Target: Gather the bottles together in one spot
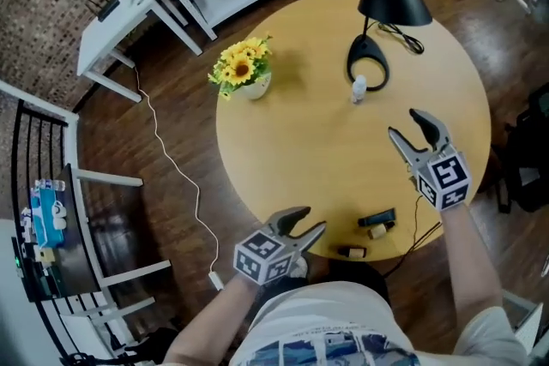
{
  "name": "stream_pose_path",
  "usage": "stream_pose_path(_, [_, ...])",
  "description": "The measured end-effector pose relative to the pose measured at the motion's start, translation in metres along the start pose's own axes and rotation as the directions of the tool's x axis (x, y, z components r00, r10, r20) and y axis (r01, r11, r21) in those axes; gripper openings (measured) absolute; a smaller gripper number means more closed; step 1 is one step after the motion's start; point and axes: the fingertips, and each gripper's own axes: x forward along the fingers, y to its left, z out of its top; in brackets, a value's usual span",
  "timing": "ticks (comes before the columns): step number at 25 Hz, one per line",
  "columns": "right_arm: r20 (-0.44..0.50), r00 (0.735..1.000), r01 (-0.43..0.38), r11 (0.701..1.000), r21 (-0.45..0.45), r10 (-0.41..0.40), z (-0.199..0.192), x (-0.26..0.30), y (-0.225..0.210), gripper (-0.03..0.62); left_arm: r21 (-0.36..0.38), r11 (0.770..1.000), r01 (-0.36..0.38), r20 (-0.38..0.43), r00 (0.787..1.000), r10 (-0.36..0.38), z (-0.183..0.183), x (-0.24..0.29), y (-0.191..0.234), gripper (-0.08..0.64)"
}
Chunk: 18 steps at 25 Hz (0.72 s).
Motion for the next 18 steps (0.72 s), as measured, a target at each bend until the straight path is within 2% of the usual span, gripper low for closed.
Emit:
stream_pose_path(5, [-0.067, 0.988, 0.146, 0.988, 0.056, -0.142, -0.013, -0.120, 0.066, 0.268, 0.072, 0.995, 0.074, 0.048, 0.996, -0.078, -0.002, -0.043, -0.021, 0.195])
stream_pose_path(7, [-0.098, 0.976, 0.204, 0.975, 0.085, -0.196, -0.021, -0.165, 0.102, 0.268, 0.096, 0.990, 0.103, 0.077, 0.991, -0.111, -0.006, -0.067, -0.033, 0.195])
stream_pose_path(10, [-0.143, 0.952, 0.288, 0.949, 0.125, -0.270, -0.035, -0.222, 0.159, 0.268, 0.113, 0.988, 0.105, 0.114, 0.986, -0.118, -0.022, -0.107, -0.042, 0.195])
stream_pose_path(14, [-0.186, 0.916, 0.386, 0.905, 0.177, -0.355, -0.052, -0.280, 0.234, 0.268, 0.113, 0.992, 0.062, 0.151, 0.985, -0.079, -0.049, -0.160, -0.036, 0.195])
stream_pose_path(18, [-0.218, 0.877, 0.471, 0.856, 0.213, -0.428, -0.063, -0.321, 0.290, 0.268, 0.080, 0.995, -0.052, 0.160, 0.986, 0.038, -0.081, -0.204, -0.017, 0.196])
